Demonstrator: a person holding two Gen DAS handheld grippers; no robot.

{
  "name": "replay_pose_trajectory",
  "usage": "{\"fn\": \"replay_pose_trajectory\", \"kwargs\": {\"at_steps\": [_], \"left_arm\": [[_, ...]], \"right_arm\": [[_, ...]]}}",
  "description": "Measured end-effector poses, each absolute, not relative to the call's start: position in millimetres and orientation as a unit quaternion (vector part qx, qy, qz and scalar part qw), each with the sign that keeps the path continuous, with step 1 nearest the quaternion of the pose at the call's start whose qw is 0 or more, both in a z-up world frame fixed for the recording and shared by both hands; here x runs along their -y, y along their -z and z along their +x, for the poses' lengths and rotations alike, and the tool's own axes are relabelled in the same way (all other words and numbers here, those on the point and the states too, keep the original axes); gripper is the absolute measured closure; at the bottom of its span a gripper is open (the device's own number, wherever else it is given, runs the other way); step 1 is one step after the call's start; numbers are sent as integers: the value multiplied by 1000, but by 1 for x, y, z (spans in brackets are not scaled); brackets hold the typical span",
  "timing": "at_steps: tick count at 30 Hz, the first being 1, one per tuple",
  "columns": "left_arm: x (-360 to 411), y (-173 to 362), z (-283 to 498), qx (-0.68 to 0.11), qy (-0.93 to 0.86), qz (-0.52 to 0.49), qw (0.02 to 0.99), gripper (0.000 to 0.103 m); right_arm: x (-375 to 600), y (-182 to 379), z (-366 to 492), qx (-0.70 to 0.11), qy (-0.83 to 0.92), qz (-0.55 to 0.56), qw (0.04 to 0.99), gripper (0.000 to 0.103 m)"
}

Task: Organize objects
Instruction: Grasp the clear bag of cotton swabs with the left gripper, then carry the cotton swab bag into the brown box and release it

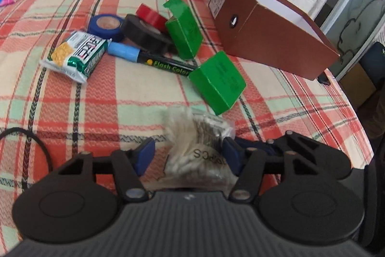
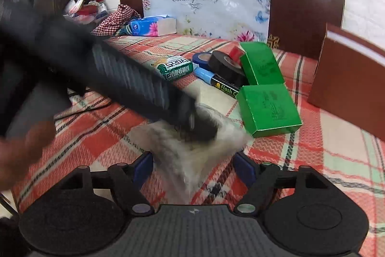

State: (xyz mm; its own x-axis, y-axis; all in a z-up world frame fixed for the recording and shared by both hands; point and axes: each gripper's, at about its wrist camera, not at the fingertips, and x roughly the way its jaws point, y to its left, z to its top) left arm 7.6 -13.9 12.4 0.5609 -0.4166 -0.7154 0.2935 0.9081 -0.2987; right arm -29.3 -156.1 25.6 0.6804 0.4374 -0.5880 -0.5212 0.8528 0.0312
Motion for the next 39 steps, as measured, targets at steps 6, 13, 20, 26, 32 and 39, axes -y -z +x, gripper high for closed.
{"fn": "replay_pose_trajectory", "kwargs": {"at_steps": [6, 13, 20, 26, 32, 39], "left_arm": [[41, -19, 6, -432, 237, -54, 868, 58], [111, -24, 9, -433, 312, -8, 846, 59], [184, -27, 21, -426, 359, 34, 830, 58], [231, -27, 36, -426, 367, 60, 825, 58], [251, -31, 47, -419, 361, 80, 830, 58], [249, -102, 47, -311, 374, 84, 870, 59]], "right_arm": [[167, -29, -44, -295, -248, -78, 919, 58], [221, -33, -61, -304, -164, -55, 937, 59], [279, -34, -62, -301, -88, -17, 949, 60], [316, -32, -47, -304, -53, 13, 951, 61], [336, -29, -33, -299, -39, 58, 952, 62], [344, -72, -28, -181, -32, 49, 982, 63]]}}
